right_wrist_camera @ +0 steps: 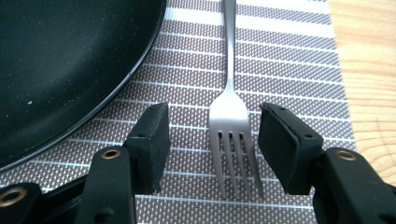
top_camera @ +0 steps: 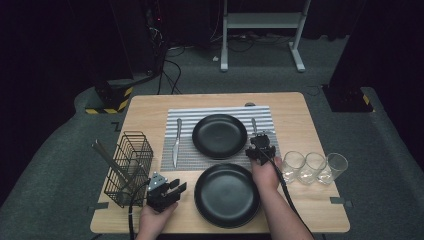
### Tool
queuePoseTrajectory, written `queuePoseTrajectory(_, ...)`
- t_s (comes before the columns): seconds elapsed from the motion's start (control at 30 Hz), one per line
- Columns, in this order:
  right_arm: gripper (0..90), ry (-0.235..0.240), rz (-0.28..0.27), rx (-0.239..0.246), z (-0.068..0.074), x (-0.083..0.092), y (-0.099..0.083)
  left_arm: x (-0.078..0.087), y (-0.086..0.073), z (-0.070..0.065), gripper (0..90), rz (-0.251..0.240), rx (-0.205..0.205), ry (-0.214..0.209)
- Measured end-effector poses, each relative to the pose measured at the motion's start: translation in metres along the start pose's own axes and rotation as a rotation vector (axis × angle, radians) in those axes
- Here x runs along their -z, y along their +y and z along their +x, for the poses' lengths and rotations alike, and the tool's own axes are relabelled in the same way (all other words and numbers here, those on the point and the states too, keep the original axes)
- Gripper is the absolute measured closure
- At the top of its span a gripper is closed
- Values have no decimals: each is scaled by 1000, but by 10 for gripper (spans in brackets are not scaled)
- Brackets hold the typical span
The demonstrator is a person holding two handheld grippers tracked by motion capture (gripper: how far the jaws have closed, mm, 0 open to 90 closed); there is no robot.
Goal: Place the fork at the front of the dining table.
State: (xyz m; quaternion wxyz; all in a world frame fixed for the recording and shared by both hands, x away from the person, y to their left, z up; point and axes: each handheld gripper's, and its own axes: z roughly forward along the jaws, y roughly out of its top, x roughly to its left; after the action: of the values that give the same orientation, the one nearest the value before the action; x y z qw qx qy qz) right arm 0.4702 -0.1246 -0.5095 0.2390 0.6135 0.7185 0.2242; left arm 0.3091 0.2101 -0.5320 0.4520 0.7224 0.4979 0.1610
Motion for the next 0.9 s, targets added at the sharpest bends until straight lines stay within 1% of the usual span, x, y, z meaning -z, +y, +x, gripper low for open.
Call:
queuePoseTrajectory(0.13,453,15,6,-5,1,-1,-1,0,0,0,613,0,0,0)
queuePoseTrajectory(0.2,457,26,4,5,2,-1,-2,0,0,0,614,0,0,0)
queuePoseTrajectory(0.3,476,23,3,14,4,0,-2,0,0,0,614,0,0,0)
queuePoseTrajectory(0.43,501,33,-3,15,3,1,-3,0,0,0,614,0,0,0)
queuePoseTrajectory(0.5,536,35,-5,19,2,2,-4,0,0,0,614,0,0,0)
queuePoseTrajectory(0.6,560,37,-9,21,1,4,-5,0,0,0,614,1,-1,0)
queuePoseTrajectory(0.77,576,39,-1,14,0,4,-8,0,0,0,614,2,-1,0)
queuePoseTrajectory(0.9,612,47,-5,4,-1,4,-9,0,0,0,614,3,0,1)
